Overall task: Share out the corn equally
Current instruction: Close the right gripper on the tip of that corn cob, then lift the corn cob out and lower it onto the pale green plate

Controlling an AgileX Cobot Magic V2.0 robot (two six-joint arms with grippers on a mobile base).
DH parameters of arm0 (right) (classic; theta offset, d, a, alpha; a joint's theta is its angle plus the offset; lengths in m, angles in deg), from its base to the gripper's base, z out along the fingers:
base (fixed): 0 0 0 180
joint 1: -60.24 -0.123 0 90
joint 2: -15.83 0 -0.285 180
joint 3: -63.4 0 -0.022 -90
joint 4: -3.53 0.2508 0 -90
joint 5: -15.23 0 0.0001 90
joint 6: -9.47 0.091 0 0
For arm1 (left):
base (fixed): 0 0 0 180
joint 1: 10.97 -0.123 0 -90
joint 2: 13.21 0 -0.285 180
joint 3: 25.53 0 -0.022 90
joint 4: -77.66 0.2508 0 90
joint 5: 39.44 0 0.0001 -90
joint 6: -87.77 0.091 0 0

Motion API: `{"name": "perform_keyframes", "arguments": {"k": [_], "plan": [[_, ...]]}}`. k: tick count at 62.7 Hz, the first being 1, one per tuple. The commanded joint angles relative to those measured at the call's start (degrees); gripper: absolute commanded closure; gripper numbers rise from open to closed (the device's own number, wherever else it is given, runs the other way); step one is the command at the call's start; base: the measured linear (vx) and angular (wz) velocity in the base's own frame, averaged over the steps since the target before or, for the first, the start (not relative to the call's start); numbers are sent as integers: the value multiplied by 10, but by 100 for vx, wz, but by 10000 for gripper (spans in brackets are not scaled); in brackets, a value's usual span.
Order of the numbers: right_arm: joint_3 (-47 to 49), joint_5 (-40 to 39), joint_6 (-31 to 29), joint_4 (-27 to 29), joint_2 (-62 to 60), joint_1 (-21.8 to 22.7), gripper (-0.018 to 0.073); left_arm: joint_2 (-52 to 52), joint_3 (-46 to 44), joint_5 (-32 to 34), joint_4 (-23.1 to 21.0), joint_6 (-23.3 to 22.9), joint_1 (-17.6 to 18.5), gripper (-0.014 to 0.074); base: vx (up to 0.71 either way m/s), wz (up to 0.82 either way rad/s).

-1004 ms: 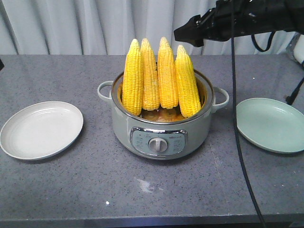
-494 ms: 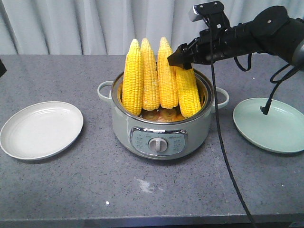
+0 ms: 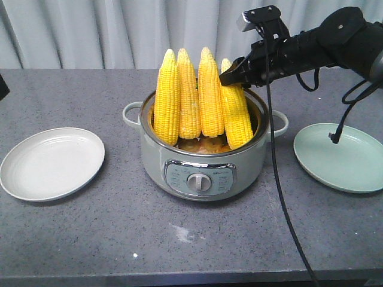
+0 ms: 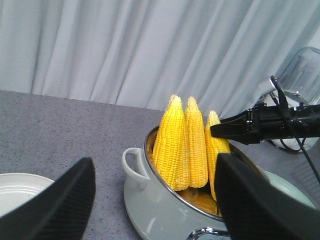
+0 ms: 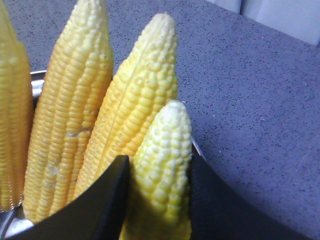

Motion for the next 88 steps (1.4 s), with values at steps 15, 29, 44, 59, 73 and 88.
{"name": "perform_keyframes", "arguments": {"k": [15, 29, 44, 59, 73, 88], "plan": [[18, -28, -5, 18, -86, 2, 568, 1, -20, 31, -8, -2, 4, 101, 0, 0], [18, -52, -5, 19, -178, 3, 566, 1, -20, 29, -8, -2, 4, 101, 0, 0], [18, -35, 31, -22, -301, 3, 564, 1, -20, 29, -8, -2, 4, 101, 0, 0], [18, 23, 190, -258, -395, 3, 564, -8, -20, 35, -8, -2, 4, 101, 0, 0], [14, 101, 330, -459, -401, 3, 564, -30, -20, 63, -24, 1, 4, 102, 0, 0], [14, 112, 356, -462, -320, 57, 564, -40, -20, 58, -24, 1, 4, 141, 0, 0]]}}
